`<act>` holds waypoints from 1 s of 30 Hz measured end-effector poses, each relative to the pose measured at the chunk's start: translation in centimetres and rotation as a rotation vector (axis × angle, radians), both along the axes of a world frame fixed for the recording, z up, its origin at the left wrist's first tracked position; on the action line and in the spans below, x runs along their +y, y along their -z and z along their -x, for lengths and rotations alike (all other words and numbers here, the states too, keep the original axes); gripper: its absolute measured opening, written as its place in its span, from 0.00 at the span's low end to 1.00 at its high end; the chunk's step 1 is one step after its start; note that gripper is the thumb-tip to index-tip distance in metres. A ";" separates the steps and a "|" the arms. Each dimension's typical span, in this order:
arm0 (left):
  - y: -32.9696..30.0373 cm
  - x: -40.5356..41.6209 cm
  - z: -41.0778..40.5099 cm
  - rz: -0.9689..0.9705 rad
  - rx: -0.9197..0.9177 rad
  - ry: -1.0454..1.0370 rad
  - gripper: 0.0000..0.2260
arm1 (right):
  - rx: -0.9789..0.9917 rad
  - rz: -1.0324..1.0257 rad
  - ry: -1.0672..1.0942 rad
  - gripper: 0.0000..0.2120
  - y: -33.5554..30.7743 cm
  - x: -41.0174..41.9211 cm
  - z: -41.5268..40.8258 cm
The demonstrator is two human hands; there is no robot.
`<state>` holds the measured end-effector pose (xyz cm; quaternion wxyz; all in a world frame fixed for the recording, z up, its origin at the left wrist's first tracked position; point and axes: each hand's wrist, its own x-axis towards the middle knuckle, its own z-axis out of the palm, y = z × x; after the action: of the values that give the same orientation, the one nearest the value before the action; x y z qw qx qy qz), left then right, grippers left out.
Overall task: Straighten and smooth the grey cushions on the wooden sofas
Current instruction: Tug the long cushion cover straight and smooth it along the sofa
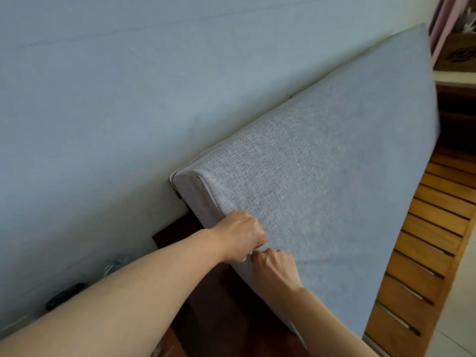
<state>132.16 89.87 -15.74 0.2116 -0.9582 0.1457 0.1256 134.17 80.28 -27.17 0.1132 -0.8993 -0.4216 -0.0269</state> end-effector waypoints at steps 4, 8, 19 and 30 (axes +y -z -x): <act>1.2 4.3 -1.4 -0.009 0.008 -0.036 0.07 | 0.023 0.081 -0.011 0.14 1.7 5.1 -1.6; 2.1 7.7 -3.1 -0.006 0.033 -0.083 0.07 | -0.009 0.068 -0.028 0.09 1.2 8.3 -2.8; 4.8 9.9 -4.4 -0.021 0.086 -0.084 0.09 | 0.215 0.145 0.043 0.12 1.9 8.6 -3.2; 3.3 0.6 -0.5 0.163 0.171 -0.240 0.19 | 0.325 0.212 0.124 0.17 -3.7 -5.1 -0.6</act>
<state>132.68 90.51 -19.08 0.1034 -0.9686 0.0573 0.2189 134.76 75.19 -23.51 0.0826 -0.9229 -0.3421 0.1562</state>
